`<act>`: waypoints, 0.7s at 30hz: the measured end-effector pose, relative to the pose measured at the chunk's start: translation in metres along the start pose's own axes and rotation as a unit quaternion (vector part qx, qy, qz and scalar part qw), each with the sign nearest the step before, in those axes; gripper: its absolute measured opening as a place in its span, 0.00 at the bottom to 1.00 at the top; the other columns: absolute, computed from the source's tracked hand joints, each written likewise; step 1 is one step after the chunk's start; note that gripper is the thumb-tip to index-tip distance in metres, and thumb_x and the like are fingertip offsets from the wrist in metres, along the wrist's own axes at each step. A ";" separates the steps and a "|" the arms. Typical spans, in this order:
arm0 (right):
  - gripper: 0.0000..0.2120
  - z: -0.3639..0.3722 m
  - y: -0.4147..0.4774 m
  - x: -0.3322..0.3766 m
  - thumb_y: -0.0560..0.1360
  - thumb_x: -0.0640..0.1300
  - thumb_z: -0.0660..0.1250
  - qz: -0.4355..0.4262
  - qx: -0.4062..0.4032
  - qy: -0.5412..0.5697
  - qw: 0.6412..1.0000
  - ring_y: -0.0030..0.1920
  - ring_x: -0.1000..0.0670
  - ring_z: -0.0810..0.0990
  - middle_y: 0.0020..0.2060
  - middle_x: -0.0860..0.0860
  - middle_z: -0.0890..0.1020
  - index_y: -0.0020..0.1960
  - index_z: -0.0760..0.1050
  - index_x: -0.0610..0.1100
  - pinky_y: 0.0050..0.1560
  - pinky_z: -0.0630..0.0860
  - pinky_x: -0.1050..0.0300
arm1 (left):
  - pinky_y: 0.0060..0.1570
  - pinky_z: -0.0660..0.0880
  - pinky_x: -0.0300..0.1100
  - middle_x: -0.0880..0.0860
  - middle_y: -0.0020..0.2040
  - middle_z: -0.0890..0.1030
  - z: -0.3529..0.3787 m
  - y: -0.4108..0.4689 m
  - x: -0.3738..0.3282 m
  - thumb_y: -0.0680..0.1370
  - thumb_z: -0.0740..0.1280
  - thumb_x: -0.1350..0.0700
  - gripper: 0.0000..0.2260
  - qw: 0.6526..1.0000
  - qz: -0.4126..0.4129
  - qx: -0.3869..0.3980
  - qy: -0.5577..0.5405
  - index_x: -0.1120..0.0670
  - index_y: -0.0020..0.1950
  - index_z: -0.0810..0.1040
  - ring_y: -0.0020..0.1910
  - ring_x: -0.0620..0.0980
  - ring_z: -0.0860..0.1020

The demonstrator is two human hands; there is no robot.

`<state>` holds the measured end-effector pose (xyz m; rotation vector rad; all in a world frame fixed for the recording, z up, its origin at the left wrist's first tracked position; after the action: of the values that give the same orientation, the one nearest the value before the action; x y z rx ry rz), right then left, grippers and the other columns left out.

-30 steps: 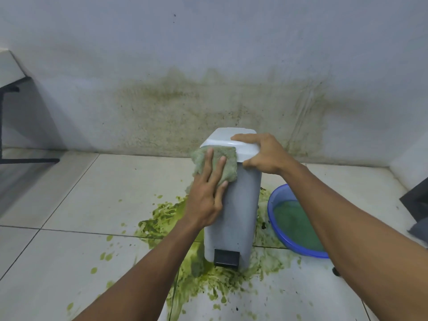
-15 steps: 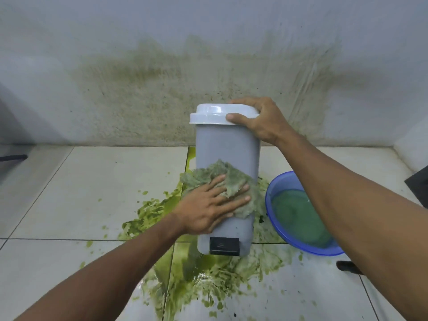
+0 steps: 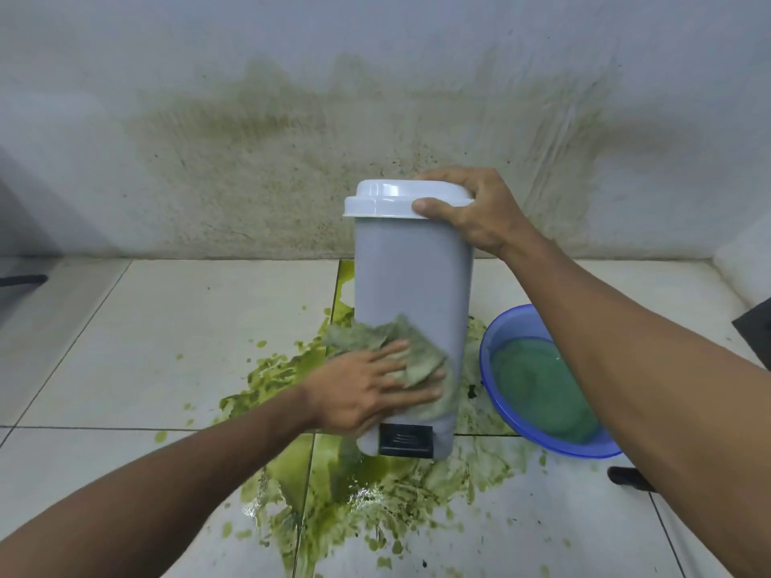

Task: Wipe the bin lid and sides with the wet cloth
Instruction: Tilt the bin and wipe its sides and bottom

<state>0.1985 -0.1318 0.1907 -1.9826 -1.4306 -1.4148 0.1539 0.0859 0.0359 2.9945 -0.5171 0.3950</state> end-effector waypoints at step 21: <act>0.19 0.004 -0.006 0.003 0.67 0.57 0.76 -0.002 -0.011 0.008 1.000 0.52 0.55 0.84 0.51 0.56 0.86 0.55 0.85 0.51 0.58 0.80 0.50 | 0.79 0.58 0.57 0.49 0.49 0.87 0.002 -0.022 -0.003 0.73 0.63 0.59 0.33 0.984 0.148 0.045 0.091 0.51 0.79 0.67 0.67 0.53 0.76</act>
<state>0.1956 -0.1253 0.1897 -1.9776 -1.4203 -1.4504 0.1593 0.1072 0.0329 2.9258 -0.9519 0.7221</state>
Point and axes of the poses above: each hand's wrist, its own y-axis towards the middle knuckle, its own z-axis out of the palm, x = y × z, the point moved 8 cm from there along y, towards the middle knuckle
